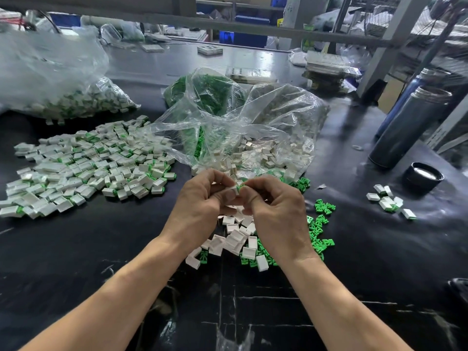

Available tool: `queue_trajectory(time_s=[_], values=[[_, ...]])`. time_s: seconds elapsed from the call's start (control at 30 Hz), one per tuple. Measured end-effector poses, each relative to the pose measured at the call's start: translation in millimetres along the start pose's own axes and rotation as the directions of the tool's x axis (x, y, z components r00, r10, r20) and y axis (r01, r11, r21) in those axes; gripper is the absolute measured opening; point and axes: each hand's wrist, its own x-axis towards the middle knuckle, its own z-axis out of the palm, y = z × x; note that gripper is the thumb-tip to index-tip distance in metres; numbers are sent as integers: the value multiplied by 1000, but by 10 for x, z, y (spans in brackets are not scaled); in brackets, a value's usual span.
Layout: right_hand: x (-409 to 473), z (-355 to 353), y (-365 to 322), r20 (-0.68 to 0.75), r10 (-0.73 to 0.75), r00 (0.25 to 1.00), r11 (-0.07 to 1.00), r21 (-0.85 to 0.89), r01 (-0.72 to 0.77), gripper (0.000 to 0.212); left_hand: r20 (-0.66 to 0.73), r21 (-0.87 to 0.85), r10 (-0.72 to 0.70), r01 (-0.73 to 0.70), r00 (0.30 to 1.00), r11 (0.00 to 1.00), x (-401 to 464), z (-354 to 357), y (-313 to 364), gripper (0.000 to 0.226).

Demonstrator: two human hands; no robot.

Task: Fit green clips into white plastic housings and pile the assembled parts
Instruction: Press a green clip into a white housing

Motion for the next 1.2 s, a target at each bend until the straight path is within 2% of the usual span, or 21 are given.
queue_trajectory(time_s=[0.17,0.23,0.6,0.77,0.9,0.97,1.1,1.2], values=[[-16,42,7,-28,22,999,999,42,-21,8,-4,-20,-9,9,1000,1000,-2,21,-7,9],[-14,43,8,-31,25,999,999,47,-24,7,-9,23,-6,6,1000,1000,3,16,-8,11],[44,-56,13,48,-23,999,995,-100,28,18,29,232,59,-65,998,971,4,-8,-30,25],[56,-52,38,58,1,998,1000,-21,0,32,26,211,39,-43,999,977,15,-2,-31,23],[82,-65,51,46,17,999,999,36,-19,25,33,226,47,-53,998,973,15,29,-24,17],[73,-60,50,26,1,1000,998,64,-3,30,14,272,83,-83,996,959,7,19,-37,17],[77,-50,7,52,116,992,977,173,-123,26,-41,297,142,-124,989,947,5,-9,-34,12],[71,-22,-12,157,208,966,953,189,-236,56,-34,266,156,-142,987,954,-5,24,-12,7]])
